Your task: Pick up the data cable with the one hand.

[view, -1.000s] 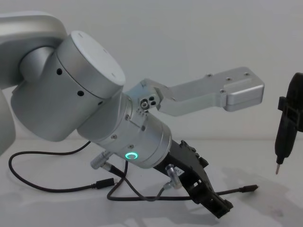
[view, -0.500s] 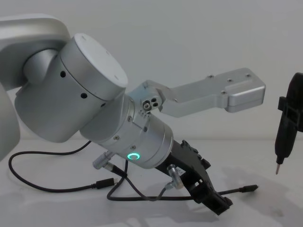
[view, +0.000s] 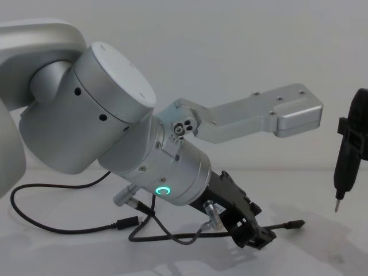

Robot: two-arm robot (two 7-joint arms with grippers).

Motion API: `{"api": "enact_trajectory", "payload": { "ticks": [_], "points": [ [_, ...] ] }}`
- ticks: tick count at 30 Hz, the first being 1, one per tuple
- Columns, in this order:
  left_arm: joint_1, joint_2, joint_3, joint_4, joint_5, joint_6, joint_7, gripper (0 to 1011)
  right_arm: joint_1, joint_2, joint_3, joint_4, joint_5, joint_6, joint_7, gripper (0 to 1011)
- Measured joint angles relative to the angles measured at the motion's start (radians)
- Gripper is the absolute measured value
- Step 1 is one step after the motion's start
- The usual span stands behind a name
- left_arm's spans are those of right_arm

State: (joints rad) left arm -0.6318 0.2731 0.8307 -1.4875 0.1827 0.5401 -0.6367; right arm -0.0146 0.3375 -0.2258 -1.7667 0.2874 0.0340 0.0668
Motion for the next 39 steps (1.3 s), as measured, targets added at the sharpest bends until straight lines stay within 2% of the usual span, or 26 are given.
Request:
{"api": "enact_trajectory", "payload": {
  "ticks": [1, 13, 15, 30, 39],
  "points": [
    [0.000, 0.000, 0.000, 0.000, 0.000, 0.000, 0.000, 443, 0.000, 0.000, 0.000, 0.000, 0.000, 0.000, 0.000, 268],
    [0.000, -0.001, 0.000, 0.001, 0.001, -0.001, 0.000, 89, 0.000, 0.000, 0.000, 0.000, 0.000, 0.000, 0.000, 268],
    [0.000, -0.001, 0.000, 0.002, 0.001, -0.001, 0.000, 58, 0.000, 0.000, 0.000, 0.000, 0.000, 0.000, 0.000, 268],
    [0.002, -0.002, -0.001, 0.001, 0.001, -0.004, 0.000, 47, -0.001, 0.000, 0.002, -0.002, 0.000, 0.000, 0.000, 268],
    [0.018, 0.004, -0.026, -0.017, -0.017, -0.052, 0.000, 47, -0.018, -0.004, 0.030, -0.036, 0.032, -0.002, 0.011, 268]
  ]
}}
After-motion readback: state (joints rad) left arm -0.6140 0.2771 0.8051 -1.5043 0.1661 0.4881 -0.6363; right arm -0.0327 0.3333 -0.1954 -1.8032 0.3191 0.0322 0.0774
